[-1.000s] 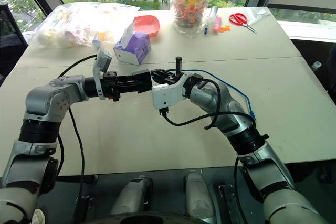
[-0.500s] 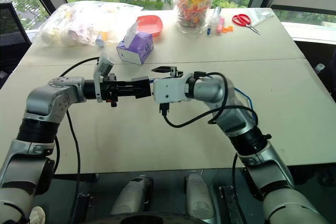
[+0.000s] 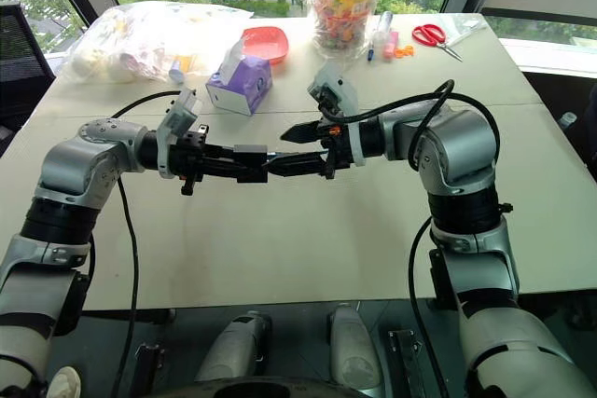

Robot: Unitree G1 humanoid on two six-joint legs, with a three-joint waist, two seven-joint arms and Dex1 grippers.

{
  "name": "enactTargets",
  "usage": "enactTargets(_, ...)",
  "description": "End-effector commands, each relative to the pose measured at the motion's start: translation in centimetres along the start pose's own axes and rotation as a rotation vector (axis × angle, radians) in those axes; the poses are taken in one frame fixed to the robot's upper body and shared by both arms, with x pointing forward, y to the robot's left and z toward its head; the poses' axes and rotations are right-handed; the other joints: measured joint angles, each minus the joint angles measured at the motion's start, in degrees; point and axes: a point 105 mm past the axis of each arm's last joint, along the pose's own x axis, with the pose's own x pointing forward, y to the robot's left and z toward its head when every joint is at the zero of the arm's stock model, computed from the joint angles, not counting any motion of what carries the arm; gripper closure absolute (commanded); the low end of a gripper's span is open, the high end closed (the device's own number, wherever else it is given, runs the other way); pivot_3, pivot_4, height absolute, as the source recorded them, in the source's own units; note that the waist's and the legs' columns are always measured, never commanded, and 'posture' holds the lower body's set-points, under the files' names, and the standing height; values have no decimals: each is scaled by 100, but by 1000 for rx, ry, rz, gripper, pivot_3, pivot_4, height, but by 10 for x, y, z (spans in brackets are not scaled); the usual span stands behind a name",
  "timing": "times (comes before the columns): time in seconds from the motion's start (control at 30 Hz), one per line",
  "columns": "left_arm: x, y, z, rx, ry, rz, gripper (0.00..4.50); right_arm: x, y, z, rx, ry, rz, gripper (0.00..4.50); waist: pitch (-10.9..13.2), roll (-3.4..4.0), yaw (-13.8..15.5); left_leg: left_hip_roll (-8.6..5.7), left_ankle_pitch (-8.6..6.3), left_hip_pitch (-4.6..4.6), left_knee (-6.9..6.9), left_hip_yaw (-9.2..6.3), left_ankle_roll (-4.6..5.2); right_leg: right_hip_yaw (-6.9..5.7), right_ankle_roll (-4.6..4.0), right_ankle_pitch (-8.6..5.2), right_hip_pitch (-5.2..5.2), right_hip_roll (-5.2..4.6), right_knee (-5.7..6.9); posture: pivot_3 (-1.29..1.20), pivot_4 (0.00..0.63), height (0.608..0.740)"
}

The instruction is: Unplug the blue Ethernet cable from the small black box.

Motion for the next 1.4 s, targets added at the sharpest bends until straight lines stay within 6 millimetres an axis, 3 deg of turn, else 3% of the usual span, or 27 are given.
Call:
enactTargets(0.03,-2,-1,12,57,-3,-7,4011,3,8,7,-34,-9,28,60,0,0,-4,0,0,0,0,0,1,0,0,0,0,0,0,0,150,740)
enactTargets(0.13,-2,-1,12,56,-4,-4,4011,8,9,2,-40,13,25,895,0,0,-6,0,0,0,0,0,1,0,0,0,-1,0,1,0,150,740)
enactTargets(0.27,-2,-2,13,54,-8,-6,4011,13,7,-1,-37,28,10,3014,0,0,-8,0,-1,0,-1,1,1,0,1,0,-3,0,2,0,150,740)
enactTargets(0.9,-2,-5,12,54,0,-15,4011,13,6,-5,-63,58,12,3014,0,0,-9,0,-1,0,0,1,1,0,1,0,-3,1,2,0,150,740)
enactTargets(1.0,-1,-5,12,57,0,-19,4011,13,6,-5,-67,63,13,3901,0,0,-7,0,-1,0,0,1,1,0,1,0,-3,0,1,0,150,740)
enactTargets(1.03,-1,-6,12,58,1,-21,4011,13,5,-5,-68,64,14,4392,0,0,-8,0,-1,0,0,1,1,0,1,0,-3,0,1,0,150,740)
enactTargets(1.4,-1,-12,6,69,32,-49,4011,13,3,-5,-69,80,16,4473,0,0,-10,1,0,0,0,2,1,0,1,0,-3,1,2,0,150,740)
